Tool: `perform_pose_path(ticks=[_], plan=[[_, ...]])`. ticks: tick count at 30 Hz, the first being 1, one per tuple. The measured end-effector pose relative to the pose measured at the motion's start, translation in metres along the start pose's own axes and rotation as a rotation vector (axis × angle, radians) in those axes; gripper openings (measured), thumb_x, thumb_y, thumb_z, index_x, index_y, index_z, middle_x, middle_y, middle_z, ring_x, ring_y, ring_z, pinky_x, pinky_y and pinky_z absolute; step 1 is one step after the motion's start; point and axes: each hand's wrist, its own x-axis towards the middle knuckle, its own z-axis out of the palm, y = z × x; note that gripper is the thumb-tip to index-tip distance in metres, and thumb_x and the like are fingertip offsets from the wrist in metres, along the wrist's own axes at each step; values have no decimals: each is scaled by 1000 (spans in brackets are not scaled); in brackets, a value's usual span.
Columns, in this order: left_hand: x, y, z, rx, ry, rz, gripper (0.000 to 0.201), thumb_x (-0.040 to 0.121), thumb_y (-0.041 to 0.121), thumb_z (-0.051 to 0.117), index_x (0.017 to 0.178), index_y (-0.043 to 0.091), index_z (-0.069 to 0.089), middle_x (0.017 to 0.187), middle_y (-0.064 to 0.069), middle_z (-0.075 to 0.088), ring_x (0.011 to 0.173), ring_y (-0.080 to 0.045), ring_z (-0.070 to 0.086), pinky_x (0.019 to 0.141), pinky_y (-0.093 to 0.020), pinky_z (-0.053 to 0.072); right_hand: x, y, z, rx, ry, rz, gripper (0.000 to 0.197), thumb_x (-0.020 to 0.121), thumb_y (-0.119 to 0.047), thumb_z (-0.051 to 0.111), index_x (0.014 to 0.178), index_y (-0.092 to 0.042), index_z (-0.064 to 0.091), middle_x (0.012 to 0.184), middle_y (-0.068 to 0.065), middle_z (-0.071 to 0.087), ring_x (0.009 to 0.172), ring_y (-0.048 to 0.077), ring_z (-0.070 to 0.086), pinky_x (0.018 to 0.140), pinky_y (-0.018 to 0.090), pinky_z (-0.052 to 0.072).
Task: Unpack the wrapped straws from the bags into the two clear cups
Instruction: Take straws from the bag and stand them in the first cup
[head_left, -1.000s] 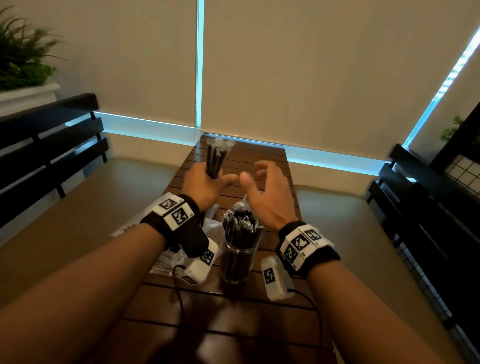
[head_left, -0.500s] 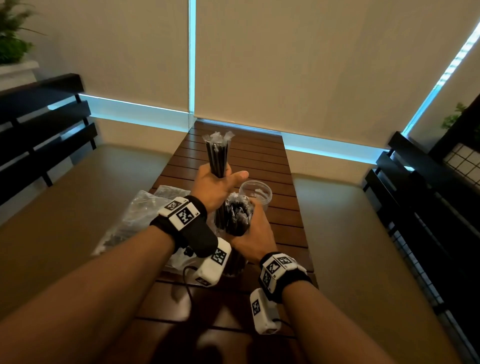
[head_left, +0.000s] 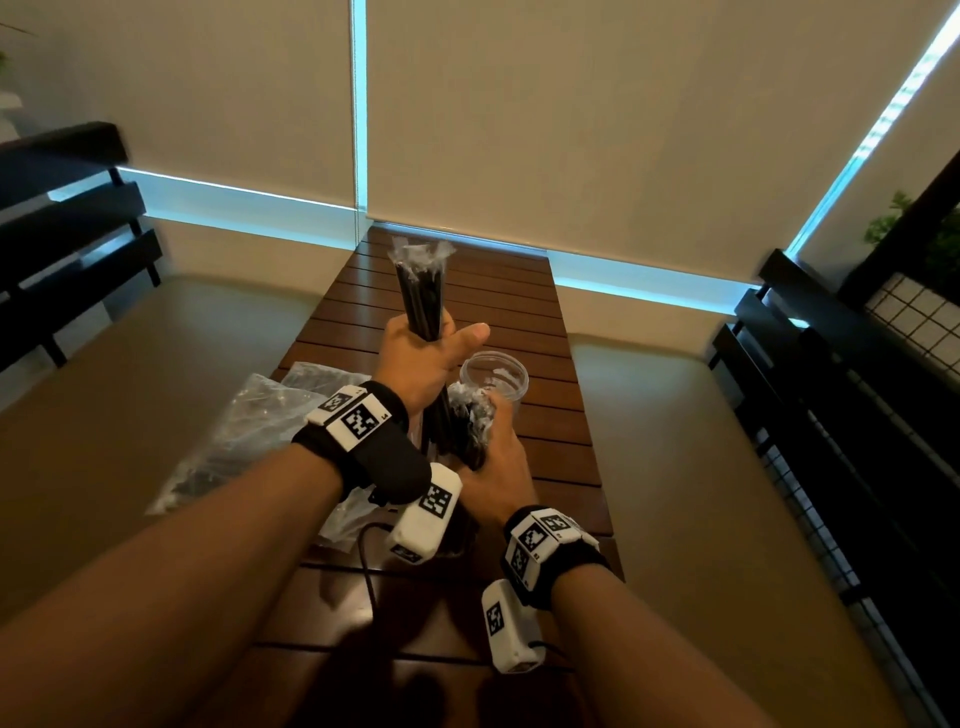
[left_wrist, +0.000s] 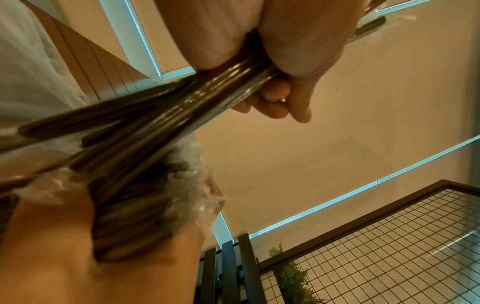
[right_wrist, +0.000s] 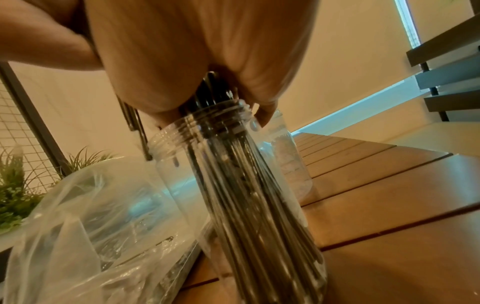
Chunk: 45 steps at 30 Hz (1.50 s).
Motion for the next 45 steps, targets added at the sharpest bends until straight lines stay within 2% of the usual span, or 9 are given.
perform_pose_path(ticks=[8, 12, 21, 25, 30, 34, 38, 41, 45], plan=[[10, 8, 4, -55, 146, -23, 41, 81, 21, 75, 58, 18, 42, 56, 1, 49, 61, -12, 55, 65, -24, 46, 6, 6, 1, 99, -115, 23, 114, 61, -61, 83, 143, -59, 4, 153, -6, 33, 137, 16, 40, 108, 51, 40], [7, 14, 6, -83, 117, 32, 41, 82, 20, 75, 59, 16, 42, 58, 0, 45, 61, -10, 55, 61, -15, 48, 6, 12, 7, 75, -58, 14, 121, 51, -73, 80, 144, -56, 3, 149, -3, 39, 133, 18, 45, 104, 50, 44], [-20, -39, 5, 14, -67, -128, 41, 78, 23, 78, 55, 20, 45, 54, 3, 45, 56, -16, 48, 71, -43, 49, 7, 8, 5, 56, -22, -38, 104, 55, -55, 87, 139, -50, 24, 131, -13, 53, 117, 8, 58, 92, 41, 54], [-18, -23, 9, -14, -133, -102, 38, 83, 23, 74, 60, 15, 44, 53, 4, 42, 52, -10, 45, 66, -32, 47, 4, 6, -1, 55, -3, -43, 87, 60, -48, 85, 122, -62, 25, 125, -11, 57, 110, 8, 61, 89, 39, 55], [-21, -28, 7, 9, -167, -125, 37, 84, 18, 73, 57, 16, 47, 55, 2, 50, 60, -17, 57, 67, -29, 49, 5, 5, 2, 22, 5, -59, 87, 59, -52, 84, 128, -46, 31, 123, -12, 54, 110, 7, 59, 88, 34, 55], [-31, -46, 7, 100, -190, -183, 24, 82, 22, 74, 68, 24, 54, 85, 2, 69, 81, -8, 67, 78, -30, 50, 9, 0, 4, -54, 6, -131, 71, 64, -47, 76, 127, -37, 45, 118, -14, 51, 104, -2, 55, 84, 24, 53], [-29, -42, 6, 366, -119, -68, 28, 76, 38, 77, 74, 23, 54, 98, -4, 55, 89, -19, 60, 78, -28, 49, 10, 3, 9, -122, -38, -84, 64, 66, -52, 71, 124, -38, 48, 111, -14, 57, 93, -2, 60, 74, 23, 57], [-34, -31, 5, 514, -69, 58, 28, 75, 32, 80, 75, 15, 58, 99, 3, 46, 85, -7, 52, 72, -9, 41, 6, 3, 10, -129, -26, -63, 71, 66, -52, 71, 129, -35, 43, 110, -20, 57, 92, -4, 60, 69, 12, 50], [-34, -9, 3, 526, -50, 201, 47, 73, 33, 82, 107, 24, 52, 110, 8, 45, 89, 0, 47, 76, -9, 42, 0, 2, 11, -62, 15, -34, 80, 66, -49, 73, 133, -31, 32, 115, -11, 61, 97, 9, 65, 75, 32, 59]])
